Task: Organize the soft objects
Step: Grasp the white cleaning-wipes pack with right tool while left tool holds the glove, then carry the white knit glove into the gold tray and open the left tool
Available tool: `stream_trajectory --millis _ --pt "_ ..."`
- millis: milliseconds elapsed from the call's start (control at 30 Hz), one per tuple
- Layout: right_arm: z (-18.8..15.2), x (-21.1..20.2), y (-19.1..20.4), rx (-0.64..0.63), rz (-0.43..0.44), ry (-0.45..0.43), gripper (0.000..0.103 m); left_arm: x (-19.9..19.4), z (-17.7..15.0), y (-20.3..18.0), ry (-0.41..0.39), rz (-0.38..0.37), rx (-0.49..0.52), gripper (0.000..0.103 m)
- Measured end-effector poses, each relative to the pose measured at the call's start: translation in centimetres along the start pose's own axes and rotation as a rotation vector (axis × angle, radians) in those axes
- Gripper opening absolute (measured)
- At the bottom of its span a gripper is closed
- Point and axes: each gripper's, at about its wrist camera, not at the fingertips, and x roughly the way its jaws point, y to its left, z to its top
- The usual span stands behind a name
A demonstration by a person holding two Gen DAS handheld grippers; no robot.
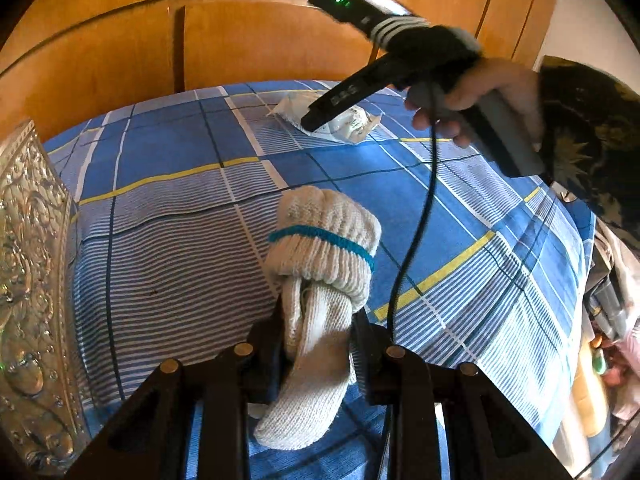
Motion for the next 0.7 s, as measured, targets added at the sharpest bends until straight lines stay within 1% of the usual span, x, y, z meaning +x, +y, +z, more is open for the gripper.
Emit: stream_trajectory --millis 67,100,133,167,267,400,467,533,600,700 --pt "-0.1 0.8 -0.1 0.018 0.011 0.015 0.077 0.0 0.0 -0.1 -0.002 -0.001 -0.002 0.028" --pt "-0.1 0.8 -0.3 0.034 0.02 0.007 0.074 0.0 0.0 -0.1 -0.003 0.0 -0.003 0.028" --pt "-0.3 0.7 -0.6 0.065 0.041 0.003 0.068 0.0 -0.1 -0.1 -0.004 0.001 -0.004 0.028" --pt "-0.6 0.5 -0.7 0.088 0.065 0.001 0.057 0.0 -0.1 -0.2 -0.005 0.002 -0.004 0.028" --pt "-1.8 -0.2 -0.5 0.123 0.036 0.002 0.051 0.1 -0.1 -0.1 -0.006 0.005 -0.004 0.028" --pt "-4.6 -1.6 0.3 0.19 0.006 0.036 0.051 0.0 -0.1 -0.4 -0.007 0.018 0.005 0.028" --pt "-6.9 -2.6 0.3 0.253 0.019 0.06 0.051 -0.2 -0.2 -0.5 -0.002 0.023 0.009 0.027" --pt "-9.2 -3.6 0.8 0.294 0.013 0.07 0.051 -0.5 -0.1 -0.5 0.01 0.027 -0.002 0.026" --pt "-11.6 -4.7 1.5 0.326 0.009 0.067 0.051 -1.0 -0.1 -0.4 0.02 0.026 -0.017 0.026" --pt "-14.8 -6.3 2.7 0.374 0.006 0.054 0.052 -2.0 -0.2 -0.6 0.013 0.028 -0.017 0.025"
